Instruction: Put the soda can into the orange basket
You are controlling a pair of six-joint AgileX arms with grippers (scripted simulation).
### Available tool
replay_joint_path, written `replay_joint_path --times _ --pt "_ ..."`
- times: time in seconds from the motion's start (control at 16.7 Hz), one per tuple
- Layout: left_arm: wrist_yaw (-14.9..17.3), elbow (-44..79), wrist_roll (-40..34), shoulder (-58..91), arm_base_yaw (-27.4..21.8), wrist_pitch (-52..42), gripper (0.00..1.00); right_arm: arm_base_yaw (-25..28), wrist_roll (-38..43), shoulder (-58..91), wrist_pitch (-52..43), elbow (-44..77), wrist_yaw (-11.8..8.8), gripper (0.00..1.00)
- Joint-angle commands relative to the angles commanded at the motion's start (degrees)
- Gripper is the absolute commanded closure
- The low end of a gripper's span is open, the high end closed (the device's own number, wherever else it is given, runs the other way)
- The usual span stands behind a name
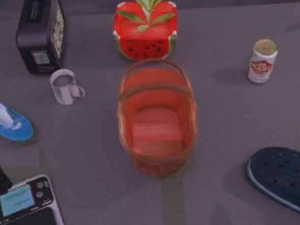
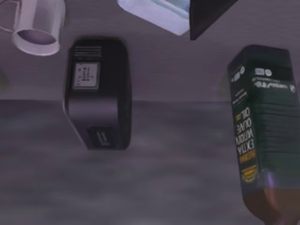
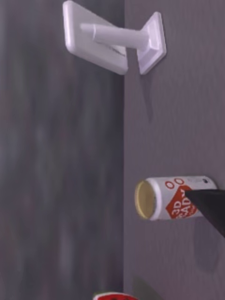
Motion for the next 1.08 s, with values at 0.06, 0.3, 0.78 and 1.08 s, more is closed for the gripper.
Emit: replay_joint_path --times 0.06,0.3,0.78,1.08 --pt "0.00 0.00 0.00 0.00 0.00 0.00 0.00 0.00 0.00 0.00 0.00 0.00 0.00 0.00" --pt "0.00 0.00 0.00 0.00 0.00 0.00 0.00 0.60 -0.75 3.00 -1.77 3.04 -0.53 0.00" --pt "0.00 0.00 0.00 0.00 0.00 0.00 0.00 3.67 -7.72 32.70 -18.44 32.22 -2.78 0.00" --pt "0.00 0.00 0.00 0.00 0.00 0.00 0.00 5.30 -14.27 61.32 -34.27 60.28 -3.47 0.00"
